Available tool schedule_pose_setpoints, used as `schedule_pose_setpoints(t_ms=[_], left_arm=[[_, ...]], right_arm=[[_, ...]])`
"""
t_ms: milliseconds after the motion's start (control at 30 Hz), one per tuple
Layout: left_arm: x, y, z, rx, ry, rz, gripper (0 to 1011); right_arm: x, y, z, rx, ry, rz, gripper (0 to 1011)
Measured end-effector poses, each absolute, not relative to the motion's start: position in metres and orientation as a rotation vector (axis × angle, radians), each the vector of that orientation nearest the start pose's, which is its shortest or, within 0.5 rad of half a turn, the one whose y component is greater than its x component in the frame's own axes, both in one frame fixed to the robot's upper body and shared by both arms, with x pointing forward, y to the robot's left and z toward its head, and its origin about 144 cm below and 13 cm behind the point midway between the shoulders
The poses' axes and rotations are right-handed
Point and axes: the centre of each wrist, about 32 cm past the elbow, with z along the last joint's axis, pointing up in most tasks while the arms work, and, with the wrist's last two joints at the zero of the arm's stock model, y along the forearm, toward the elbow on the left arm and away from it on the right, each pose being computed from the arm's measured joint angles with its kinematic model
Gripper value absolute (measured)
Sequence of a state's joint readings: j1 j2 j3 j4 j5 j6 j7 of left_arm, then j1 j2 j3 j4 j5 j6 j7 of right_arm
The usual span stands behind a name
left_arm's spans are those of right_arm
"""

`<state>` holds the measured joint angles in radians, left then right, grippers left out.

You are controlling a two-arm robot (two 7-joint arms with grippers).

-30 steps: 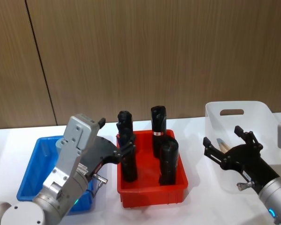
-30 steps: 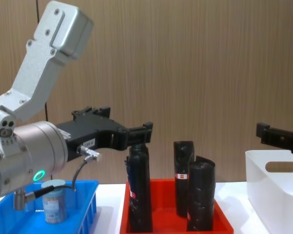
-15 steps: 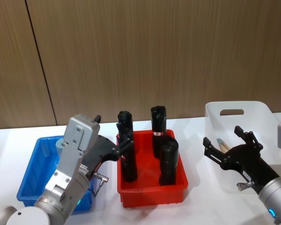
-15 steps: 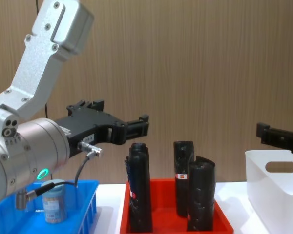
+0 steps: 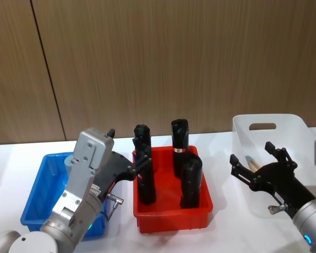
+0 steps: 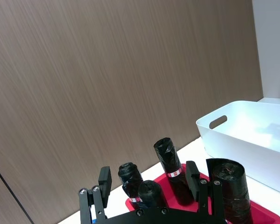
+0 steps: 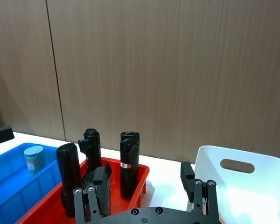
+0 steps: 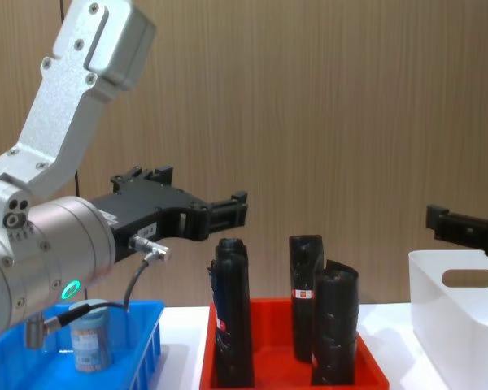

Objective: Pick the cotton swabs from the blue box and place them into the white box.

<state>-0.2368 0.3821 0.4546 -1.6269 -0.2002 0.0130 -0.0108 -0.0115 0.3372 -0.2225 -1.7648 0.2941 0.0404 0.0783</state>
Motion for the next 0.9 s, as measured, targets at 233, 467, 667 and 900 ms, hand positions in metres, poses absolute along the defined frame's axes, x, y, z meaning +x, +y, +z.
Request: schedule_pose_setpoints(t_ms=[233, 467, 667, 900], left_arm=[[0.492, 0.198, 1.205, 0.060, -0.268, 1.124, 1004], [0.492, 0.198, 1.204, 0.061, -0.268, 1.124, 1004], [0.492, 0.198, 1.204, 0.061, -0.268, 1.124, 1004], [0.492, 0.198, 1.204, 0.061, -0.267, 1.124, 1004]], right_arm=[[0.448, -0.242, 1.192, 0.019, -0.038, -1.187, 1002], [0.454, -0.246, 1.195, 0.005, 0.005, -1.125, 1002], [0.464, -0.249, 1.197, -0.011, 0.056, -1.062, 1002], [0.478, -0.250, 1.197, -0.031, 0.101, -1.000, 1002]])
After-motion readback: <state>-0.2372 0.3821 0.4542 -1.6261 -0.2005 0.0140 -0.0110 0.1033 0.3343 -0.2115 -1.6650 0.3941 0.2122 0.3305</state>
